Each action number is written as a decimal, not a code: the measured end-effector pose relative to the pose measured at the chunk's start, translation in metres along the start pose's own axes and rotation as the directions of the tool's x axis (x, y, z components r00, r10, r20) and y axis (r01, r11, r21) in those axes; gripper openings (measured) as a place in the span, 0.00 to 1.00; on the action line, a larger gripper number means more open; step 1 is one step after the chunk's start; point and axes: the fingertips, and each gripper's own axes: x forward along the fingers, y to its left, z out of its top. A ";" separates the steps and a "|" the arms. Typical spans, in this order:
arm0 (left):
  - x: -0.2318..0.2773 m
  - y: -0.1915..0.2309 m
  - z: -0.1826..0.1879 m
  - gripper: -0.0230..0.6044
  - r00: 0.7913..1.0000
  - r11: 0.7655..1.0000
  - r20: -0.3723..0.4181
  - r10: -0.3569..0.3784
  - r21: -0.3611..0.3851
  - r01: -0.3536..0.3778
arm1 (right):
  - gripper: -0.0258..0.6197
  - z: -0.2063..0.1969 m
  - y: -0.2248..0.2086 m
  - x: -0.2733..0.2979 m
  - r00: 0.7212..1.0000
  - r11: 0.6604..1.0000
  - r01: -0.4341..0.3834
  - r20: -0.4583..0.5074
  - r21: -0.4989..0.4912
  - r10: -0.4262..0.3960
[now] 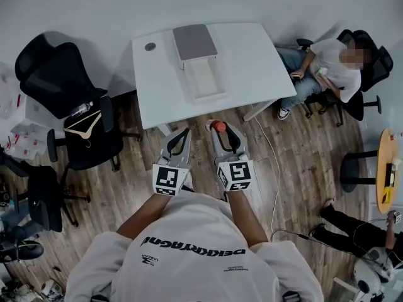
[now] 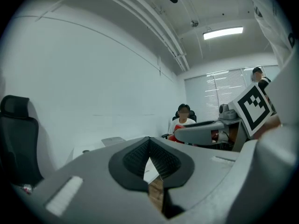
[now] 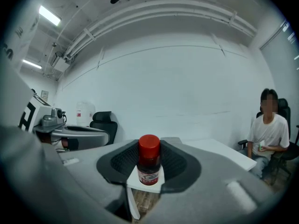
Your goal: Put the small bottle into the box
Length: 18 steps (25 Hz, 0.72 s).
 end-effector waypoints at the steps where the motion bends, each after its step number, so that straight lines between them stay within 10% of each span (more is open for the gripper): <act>1: 0.004 0.005 0.000 0.05 1.000 1.000 -0.002 -0.003 -0.001 0.003 | 0.25 0.002 0.000 0.007 1.000 1.000 0.003 0.001 0.001 -0.003; 18: 0.055 0.038 -0.014 0.05 0.999 1.000 -0.048 0.003 -0.028 -0.005 | 0.25 0.006 -0.029 0.055 1.000 0.999 0.020 -0.005 0.046 -0.020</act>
